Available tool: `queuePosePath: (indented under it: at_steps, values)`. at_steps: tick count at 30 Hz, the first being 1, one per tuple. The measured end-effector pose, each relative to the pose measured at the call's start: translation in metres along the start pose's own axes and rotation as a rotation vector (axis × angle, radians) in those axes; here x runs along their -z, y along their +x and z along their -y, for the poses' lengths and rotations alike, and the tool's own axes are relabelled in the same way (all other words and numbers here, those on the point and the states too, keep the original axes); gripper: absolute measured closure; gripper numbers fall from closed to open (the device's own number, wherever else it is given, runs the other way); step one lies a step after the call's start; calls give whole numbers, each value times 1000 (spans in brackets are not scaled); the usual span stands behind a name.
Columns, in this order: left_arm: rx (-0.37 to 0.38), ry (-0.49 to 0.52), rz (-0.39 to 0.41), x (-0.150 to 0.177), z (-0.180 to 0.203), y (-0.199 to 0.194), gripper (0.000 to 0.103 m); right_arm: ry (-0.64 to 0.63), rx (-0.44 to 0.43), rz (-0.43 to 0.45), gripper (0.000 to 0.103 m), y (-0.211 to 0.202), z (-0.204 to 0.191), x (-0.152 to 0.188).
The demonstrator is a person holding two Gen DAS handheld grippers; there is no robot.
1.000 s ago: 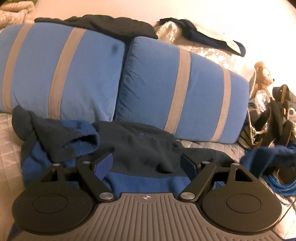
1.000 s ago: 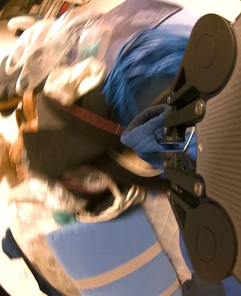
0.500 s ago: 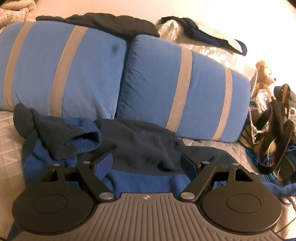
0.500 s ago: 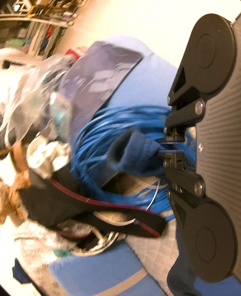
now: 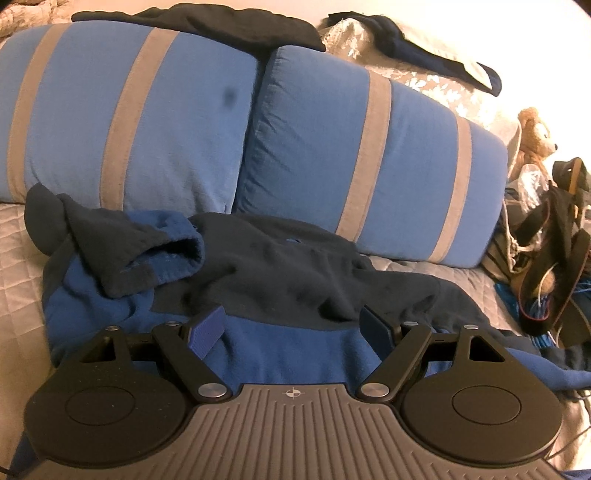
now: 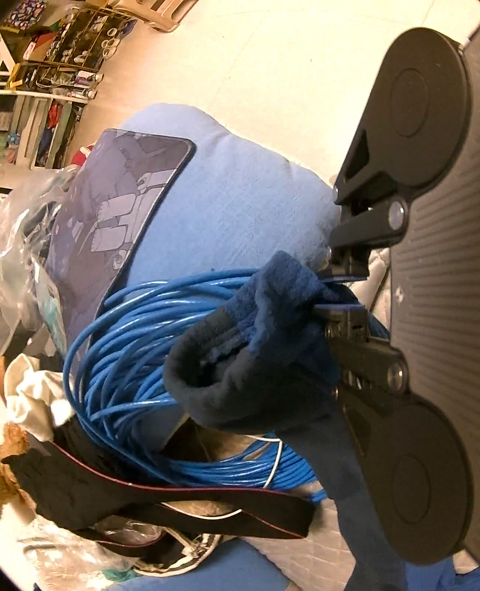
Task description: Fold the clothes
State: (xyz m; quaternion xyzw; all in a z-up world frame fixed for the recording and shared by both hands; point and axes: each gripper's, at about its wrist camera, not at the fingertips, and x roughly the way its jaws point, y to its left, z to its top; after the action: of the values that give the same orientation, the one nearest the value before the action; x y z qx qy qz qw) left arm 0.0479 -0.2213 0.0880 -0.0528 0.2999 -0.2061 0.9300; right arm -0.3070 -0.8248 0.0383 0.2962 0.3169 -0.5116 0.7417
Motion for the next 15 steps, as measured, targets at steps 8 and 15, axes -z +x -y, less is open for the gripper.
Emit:
queuePosePath:
  at_steps: [8,15]
  values:
    - [11,-5,-2,0,0,0,23,-82,9,118,23,-21,-11,11]
    - [17,-37,-7,-2,-4,0,23,-141,-14,213,16,-53,-19,21]
